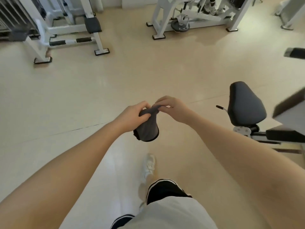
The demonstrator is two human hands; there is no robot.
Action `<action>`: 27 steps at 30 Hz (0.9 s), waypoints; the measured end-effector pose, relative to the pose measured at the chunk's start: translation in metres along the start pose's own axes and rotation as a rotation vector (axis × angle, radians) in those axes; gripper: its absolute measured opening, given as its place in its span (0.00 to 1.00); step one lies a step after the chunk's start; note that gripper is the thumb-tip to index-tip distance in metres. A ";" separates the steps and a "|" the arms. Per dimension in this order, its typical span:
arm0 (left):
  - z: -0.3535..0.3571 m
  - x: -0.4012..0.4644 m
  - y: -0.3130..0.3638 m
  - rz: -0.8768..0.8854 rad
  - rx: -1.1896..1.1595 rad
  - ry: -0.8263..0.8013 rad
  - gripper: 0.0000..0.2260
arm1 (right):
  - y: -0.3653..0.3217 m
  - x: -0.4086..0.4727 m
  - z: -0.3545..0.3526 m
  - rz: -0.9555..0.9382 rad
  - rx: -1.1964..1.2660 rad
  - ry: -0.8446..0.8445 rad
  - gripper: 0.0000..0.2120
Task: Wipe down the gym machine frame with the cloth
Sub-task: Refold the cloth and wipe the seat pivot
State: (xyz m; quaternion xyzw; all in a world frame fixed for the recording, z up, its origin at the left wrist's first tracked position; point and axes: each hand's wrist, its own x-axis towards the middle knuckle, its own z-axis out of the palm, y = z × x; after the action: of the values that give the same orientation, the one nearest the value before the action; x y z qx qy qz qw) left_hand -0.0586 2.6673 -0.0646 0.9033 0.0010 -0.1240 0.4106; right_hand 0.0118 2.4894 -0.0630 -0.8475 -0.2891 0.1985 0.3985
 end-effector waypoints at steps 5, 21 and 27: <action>-0.067 0.087 -0.047 -0.001 0.053 0.010 0.02 | 0.010 0.128 -0.007 0.057 0.128 -0.012 0.09; -0.208 0.452 -0.049 0.027 -0.140 -0.162 0.13 | 0.074 0.378 -0.154 0.167 -0.373 0.206 0.12; -0.199 0.601 0.002 0.206 -0.046 -0.387 0.10 | 0.139 0.421 -0.224 0.401 -0.460 0.349 0.15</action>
State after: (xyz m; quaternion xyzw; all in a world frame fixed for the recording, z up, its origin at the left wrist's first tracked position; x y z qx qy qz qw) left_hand 0.5686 2.7537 -0.0727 0.8485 -0.1673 -0.2522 0.4341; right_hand 0.5027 2.5653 -0.0820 -0.9761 -0.0813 0.0547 0.1938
